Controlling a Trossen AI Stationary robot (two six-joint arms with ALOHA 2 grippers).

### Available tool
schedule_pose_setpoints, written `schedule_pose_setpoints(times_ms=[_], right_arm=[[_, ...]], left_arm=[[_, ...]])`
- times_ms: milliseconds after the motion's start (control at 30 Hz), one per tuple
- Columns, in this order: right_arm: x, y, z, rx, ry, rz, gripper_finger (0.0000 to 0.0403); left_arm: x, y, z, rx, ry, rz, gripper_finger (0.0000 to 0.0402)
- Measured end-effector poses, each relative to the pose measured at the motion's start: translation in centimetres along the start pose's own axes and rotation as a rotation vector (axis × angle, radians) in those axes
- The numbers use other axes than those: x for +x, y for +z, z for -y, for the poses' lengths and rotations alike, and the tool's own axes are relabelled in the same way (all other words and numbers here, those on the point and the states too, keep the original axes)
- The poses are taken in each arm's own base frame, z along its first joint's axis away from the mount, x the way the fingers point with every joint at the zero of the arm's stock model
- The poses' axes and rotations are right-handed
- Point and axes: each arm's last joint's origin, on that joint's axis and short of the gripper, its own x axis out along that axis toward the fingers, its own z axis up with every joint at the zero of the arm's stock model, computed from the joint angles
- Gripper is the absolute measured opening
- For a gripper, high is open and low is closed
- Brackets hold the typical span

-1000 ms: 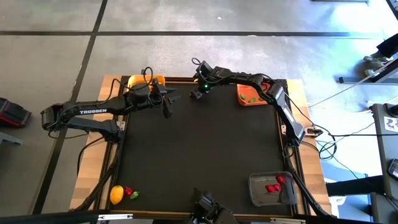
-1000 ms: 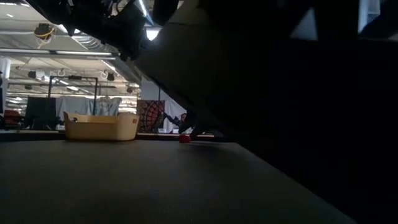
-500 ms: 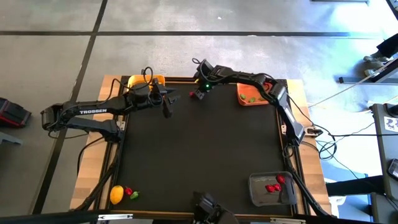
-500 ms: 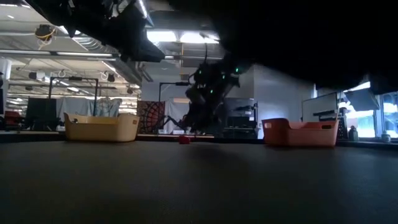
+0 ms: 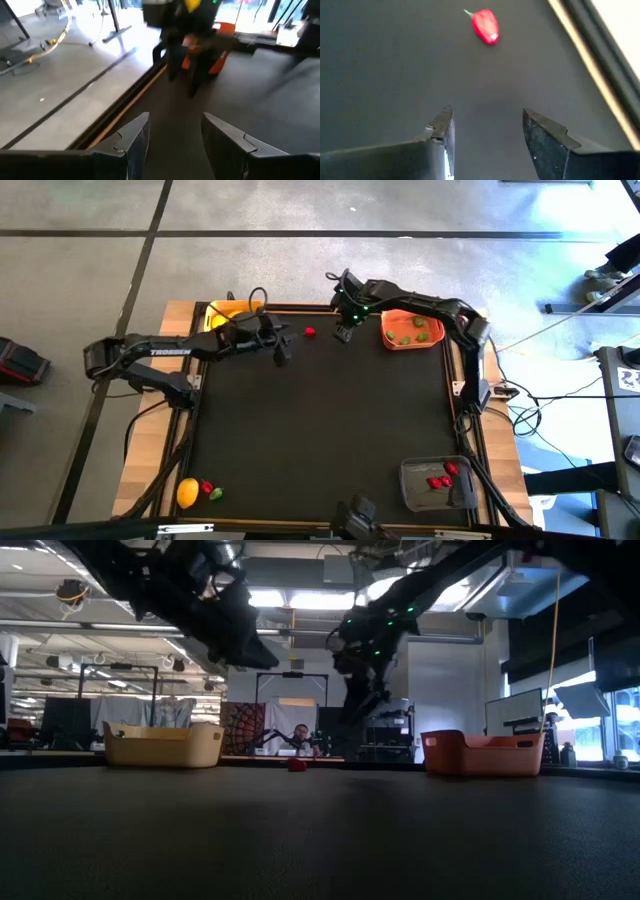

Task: Sort produce into baskets
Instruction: Put the top red chili pepper into the gray bin

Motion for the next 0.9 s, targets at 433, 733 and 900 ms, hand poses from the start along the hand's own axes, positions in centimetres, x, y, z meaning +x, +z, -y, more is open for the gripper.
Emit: schedule_pose_setpoints(times_ms=[433, 733, 900], right_arm=[[-6.1, -6.2, -1.8, 0.008, -0.058, 0.135, 0.0169], [-9.5, -9.3, -2.8, 0.017, -0.072, 0.241, 0.0169], [-10.2, -10.2, -3.0, 0.015, -0.083, 0.253, 0.0169]], left_arm=[[2.7, -1.1, -1.7, 0.0, 0.071, -0.011, 0.0187], [5.5, -0.8, -3.0, -0.068, 0.11, -0.194, 0.0251], [8.0, 0.1, -3.9, -0.085, 0.125, -0.3, 0.0255]])
